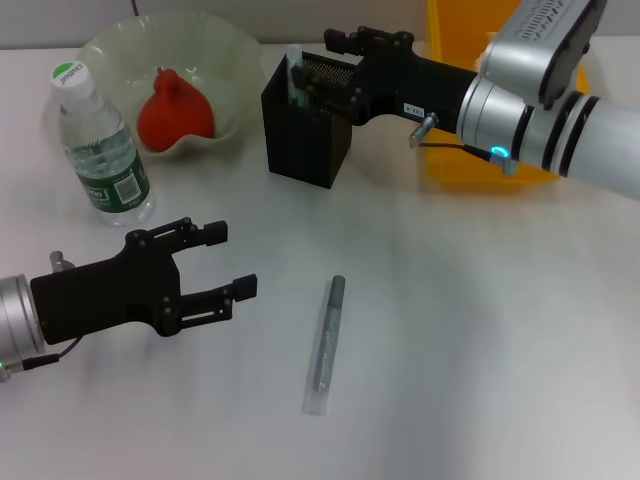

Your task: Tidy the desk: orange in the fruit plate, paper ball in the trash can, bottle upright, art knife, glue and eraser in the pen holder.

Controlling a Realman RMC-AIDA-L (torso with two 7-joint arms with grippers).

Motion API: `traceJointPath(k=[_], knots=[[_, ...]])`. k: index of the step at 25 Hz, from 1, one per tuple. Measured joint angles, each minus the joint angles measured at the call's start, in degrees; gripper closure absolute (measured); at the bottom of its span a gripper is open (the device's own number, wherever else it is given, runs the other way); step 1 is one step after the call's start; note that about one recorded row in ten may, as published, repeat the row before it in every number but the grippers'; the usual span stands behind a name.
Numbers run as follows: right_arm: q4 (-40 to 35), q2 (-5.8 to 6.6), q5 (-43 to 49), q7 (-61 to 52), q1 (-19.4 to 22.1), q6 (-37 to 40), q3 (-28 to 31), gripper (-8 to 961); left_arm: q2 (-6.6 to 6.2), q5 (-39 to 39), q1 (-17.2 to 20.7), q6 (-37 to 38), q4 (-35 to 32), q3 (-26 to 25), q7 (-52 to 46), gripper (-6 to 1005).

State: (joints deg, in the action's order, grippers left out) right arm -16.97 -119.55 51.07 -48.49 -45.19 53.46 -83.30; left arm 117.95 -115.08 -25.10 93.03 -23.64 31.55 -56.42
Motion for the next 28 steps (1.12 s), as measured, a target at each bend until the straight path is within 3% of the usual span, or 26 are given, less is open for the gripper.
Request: traceJointPath(k=[8,16,20,22,23,24,28], knots=[[-0.36,-0.03,-0.28,-0.86,0.39,-0.20,0.52,284,-0.05,0.04,0.33,0.40,-0.15,0.01,-0.01,213],[-2.95,-0.07,-0.74,-2.74,2.71,1.31,0.69,238,-0.22,0.04,0.32,0.47,-0.18,0.20,0.09,214],[-4.42,0.12,-0.89,-4.37,4.38,4.25,0.81,162,-0.57,-0.17,0.31,0.56,-0.18,0.42,0.17,214],[-5.33,0.69,0.08,-6.21,5.33,7.41,0.63,143,-0.82,-0.37,0.27,0.63,-0.18,0.56,0.04,214],[-6.65,1.73,3.31,-8.83,6.25,10.90,0.49,143,-0.98,-0.42,0.27,0.75,-0.18,0.63,-0.07,214],[-6.65,1.73,3.31,-8.83,6.25,10.90,0.49,143,-1.21,-0.45,0.26,1.01,-0.18,0.71,-0.27,214],[-10.31,4.54,15.91,-17.48,6.58,18.18,0.72,144,-1.54,-0.52,0.26,1.63,-0.18,0.73,-0.72,214]])
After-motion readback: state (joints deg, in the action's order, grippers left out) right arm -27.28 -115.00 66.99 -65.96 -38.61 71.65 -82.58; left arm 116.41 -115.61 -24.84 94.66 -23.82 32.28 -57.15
